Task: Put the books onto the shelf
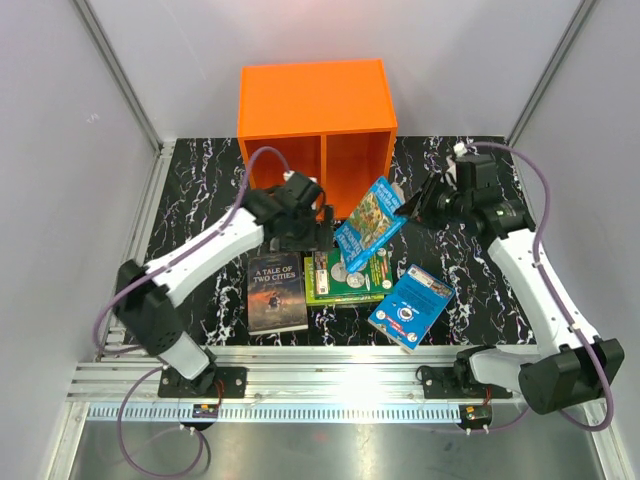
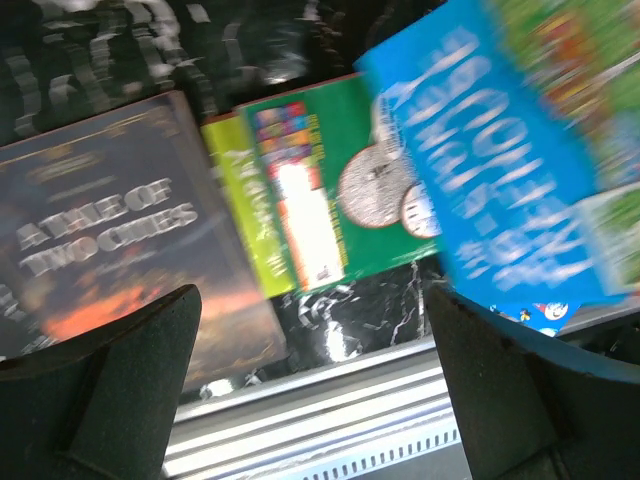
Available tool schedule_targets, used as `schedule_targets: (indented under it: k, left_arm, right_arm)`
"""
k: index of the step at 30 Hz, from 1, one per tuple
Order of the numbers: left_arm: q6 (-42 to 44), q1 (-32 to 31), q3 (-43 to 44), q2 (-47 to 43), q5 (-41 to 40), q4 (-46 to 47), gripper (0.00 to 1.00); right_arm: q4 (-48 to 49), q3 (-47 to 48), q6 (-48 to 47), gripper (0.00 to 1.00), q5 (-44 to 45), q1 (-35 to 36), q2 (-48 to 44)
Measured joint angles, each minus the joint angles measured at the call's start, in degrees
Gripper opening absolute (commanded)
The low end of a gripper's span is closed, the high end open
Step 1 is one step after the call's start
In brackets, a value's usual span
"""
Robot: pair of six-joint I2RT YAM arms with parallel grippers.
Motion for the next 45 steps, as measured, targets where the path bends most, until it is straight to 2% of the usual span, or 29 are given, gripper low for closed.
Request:
schedule_targets:
  k: [6,14,23,33,40,45]
  left_arm:
    - [-1.4,2.6,-8.6,-13.2,-2.8,-1.3,0.99]
    - [-4.4,2.4,-18.3,-20.2,-4.0,-3.6,0.99]
    - [-7.5,2.4,-22.4,-32.1,-5.9,-8.0,0.99]
    - [-11.9,2.3,-26.1,-42.2,-7.2,-15.9,0.99]
    - [-14.1,2.3,-26.8,-46.9,-8.6,-20.2,0.99]
    - [-15.5,2.3,-29.3,-50.0,-8.7,-21.4,0.99]
  right_arm:
    - [-2.4,9.5,-0.9,0.0,4.7,1.9,1.0]
    - [-4.0,21.4,-2.5,0.0,12.4,6.6,12.1]
    - [-5.1,29.5,-2.8,0.0,20.1,7.6,23.9]
    - [-3.0,34.7,0.5,0.0,24.8,10.5,32.3]
    - [-1.6,35.6,3.9,0.0,26.7,20.8,33.7]
    - [-2.1,35.3,4.7,0.0,26.9,22.6,33.7]
